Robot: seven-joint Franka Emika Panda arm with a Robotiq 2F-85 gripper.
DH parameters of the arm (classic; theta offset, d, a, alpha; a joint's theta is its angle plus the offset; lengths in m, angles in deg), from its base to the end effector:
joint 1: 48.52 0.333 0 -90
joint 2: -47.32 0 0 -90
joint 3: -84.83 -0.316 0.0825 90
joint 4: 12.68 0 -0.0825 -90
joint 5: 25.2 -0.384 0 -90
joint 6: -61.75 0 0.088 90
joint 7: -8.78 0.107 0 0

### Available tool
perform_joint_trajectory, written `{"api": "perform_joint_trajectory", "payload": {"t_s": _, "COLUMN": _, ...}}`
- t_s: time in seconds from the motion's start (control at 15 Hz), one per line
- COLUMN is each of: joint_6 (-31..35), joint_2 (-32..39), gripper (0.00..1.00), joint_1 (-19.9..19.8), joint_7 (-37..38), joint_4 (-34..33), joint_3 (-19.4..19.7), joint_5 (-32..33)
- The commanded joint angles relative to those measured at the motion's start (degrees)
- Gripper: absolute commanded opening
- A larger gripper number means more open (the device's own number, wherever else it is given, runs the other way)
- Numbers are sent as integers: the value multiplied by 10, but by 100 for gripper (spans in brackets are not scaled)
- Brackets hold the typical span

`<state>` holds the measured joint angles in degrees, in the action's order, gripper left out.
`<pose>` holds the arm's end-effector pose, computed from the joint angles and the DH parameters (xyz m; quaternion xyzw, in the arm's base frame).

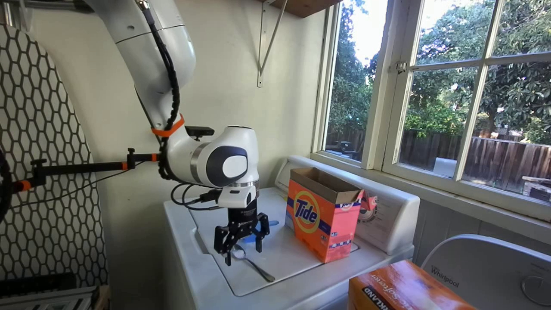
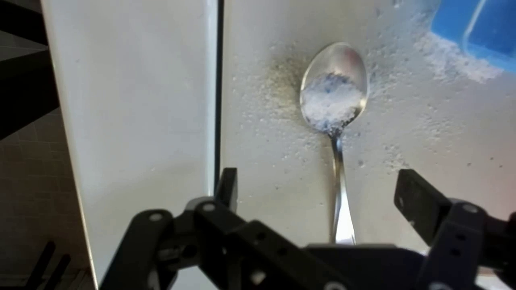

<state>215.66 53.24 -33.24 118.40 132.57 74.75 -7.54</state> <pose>0.4145 0.2086 0.2397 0.8240 -0.5626 0.0671 0.0001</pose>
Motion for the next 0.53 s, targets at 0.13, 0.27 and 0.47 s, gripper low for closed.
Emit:
{"api": "perform_joint_trajectory", "payload": {"t_s": 0.13, "joint_6": 7, "joint_2": 34, "gripper": 97, "joint_1": 5, "joint_7": -15, "joint_4": -22, "joint_3": 7, "joint_5": -3}}
{"api": "perform_joint_trajectory", "payload": {"t_s": 0.27, "joint_6": 7, "joint_2": 44, "gripper": 98, "joint_1": 7, "joint_7": -19, "joint_4": -28, "joint_3": 9, "joint_5": -4}}
{"api": "perform_joint_trajectory", "payload": {"t_s": 0.47, "joint_6": 7, "joint_2": 55, "gripper": 87, "joint_1": 10, "joint_7": -26, "joint_4": -36, "joint_3": 11, "joint_5": -8}}
